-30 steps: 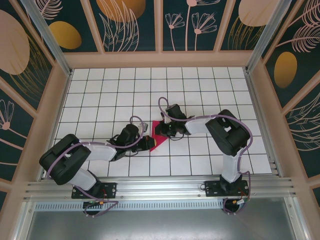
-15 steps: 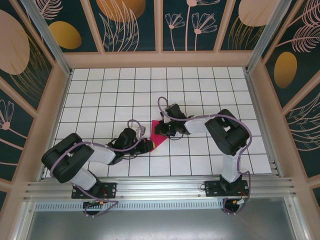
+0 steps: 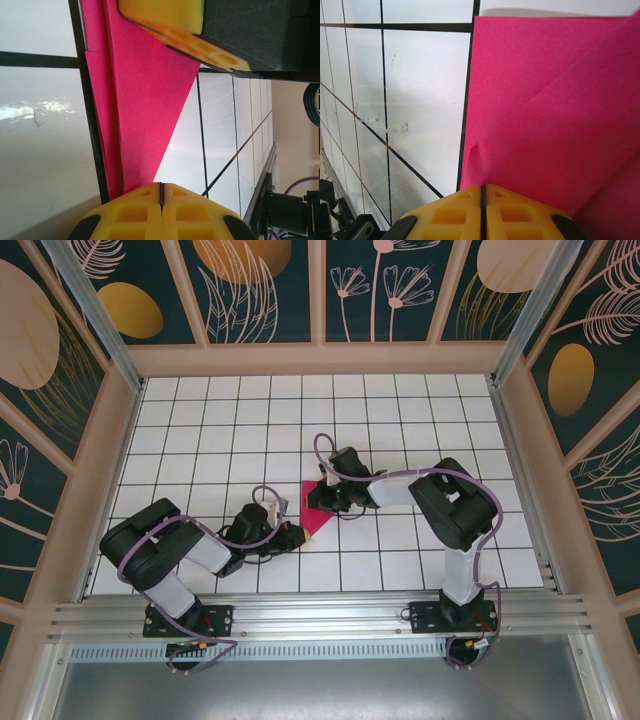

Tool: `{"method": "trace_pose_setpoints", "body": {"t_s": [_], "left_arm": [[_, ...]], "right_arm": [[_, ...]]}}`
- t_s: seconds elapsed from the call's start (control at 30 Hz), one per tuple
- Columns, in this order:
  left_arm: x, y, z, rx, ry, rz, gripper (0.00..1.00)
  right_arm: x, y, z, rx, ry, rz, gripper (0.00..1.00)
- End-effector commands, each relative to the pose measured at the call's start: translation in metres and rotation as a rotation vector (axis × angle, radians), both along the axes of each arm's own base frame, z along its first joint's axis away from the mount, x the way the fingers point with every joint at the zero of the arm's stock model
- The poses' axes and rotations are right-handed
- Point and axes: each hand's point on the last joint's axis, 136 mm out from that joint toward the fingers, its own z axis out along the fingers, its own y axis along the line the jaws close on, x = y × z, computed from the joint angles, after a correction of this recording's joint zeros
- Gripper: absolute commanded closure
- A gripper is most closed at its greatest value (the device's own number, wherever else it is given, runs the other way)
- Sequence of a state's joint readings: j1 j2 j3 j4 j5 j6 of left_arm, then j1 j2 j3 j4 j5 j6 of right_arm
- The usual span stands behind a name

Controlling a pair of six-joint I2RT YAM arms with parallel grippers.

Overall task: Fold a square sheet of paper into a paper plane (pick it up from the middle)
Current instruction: Fourth fold the wing at the center of the table.

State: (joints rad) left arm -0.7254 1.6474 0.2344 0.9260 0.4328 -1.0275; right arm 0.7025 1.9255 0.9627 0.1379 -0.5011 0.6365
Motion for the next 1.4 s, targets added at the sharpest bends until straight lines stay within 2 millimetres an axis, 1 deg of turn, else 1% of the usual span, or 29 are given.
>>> {"method": "trace_pose_setpoints", "body": {"t_s": [0.0,0.1,0.3,0.37,0.43,0.6,0.73,0.8,0.83,0.9,0.93,1.07,1.13,1.23,1.37], "left_arm": [[-0.024,0.016,-0.03,0.074,0.124,-0.006,1.0],[-0.027,0.017,-0.034,0.097,0.145,-0.015,1.0],[-0.034,0.021,-0.032,0.092,0.165,-0.013,1.0],[-0.038,0.018,-0.029,0.07,0.174,-0.041,1.0],[-0.041,0.018,-0.029,0.059,0.185,-0.04,1.0],[-0.051,0.026,-0.041,0.085,0.251,-0.03,1.0],[-0.056,0.034,-0.042,0.103,0.273,-0.002,1.0],[-0.051,0.031,-0.033,0.091,0.251,-0.001,1.0],[-0.045,0.029,-0.027,0.094,0.225,0.005,1.0],[-0.03,0.025,-0.009,0.094,0.158,0.025,1.0],[-0.022,0.024,0.001,0.101,0.119,0.042,0.98],[0.011,0.026,0.037,0.133,-0.038,0.127,0.94],[0.021,0.022,0.047,0.131,-0.076,0.134,0.93],[0.03,0.013,0.044,0.153,-0.063,0.115,0.95],[0.039,0.005,0.032,0.153,-0.046,0.122,0.97]], "right_arm": [[-0.015,-0.024,-0.05,-0.174,0.061,-0.016,0.88],[-0.015,-0.025,-0.052,-0.182,0.063,-0.019,0.88],[-0.015,-0.027,-0.056,-0.197,0.065,-0.022,0.88],[-0.016,-0.027,-0.057,-0.199,0.067,-0.021,0.88],[-0.016,-0.027,-0.058,-0.2,0.07,-0.02,0.88],[-0.014,-0.026,-0.058,-0.199,0.067,-0.021,0.88],[-0.015,-0.026,-0.058,-0.204,0.068,-0.017,0.88],[-0.015,-0.025,-0.059,-0.205,0.068,-0.016,0.88],[-0.015,-0.025,-0.058,-0.204,0.069,-0.016,0.88],[-0.016,-0.024,-0.058,-0.205,0.067,-0.013,0.88],[-0.017,-0.024,-0.058,-0.207,0.069,-0.011,0.88],[-0.016,-0.023,-0.057,-0.204,0.067,-0.01,0.88],[-0.017,-0.023,-0.058,-0.204,0.068,-0.01,0.88],[-0.017,-0.022,-0.057,-0.204,0.067,-0.007,0.88],[-0.017,-0.021,-0.054,-0.201,0.063,-0.006,0.88]]}}
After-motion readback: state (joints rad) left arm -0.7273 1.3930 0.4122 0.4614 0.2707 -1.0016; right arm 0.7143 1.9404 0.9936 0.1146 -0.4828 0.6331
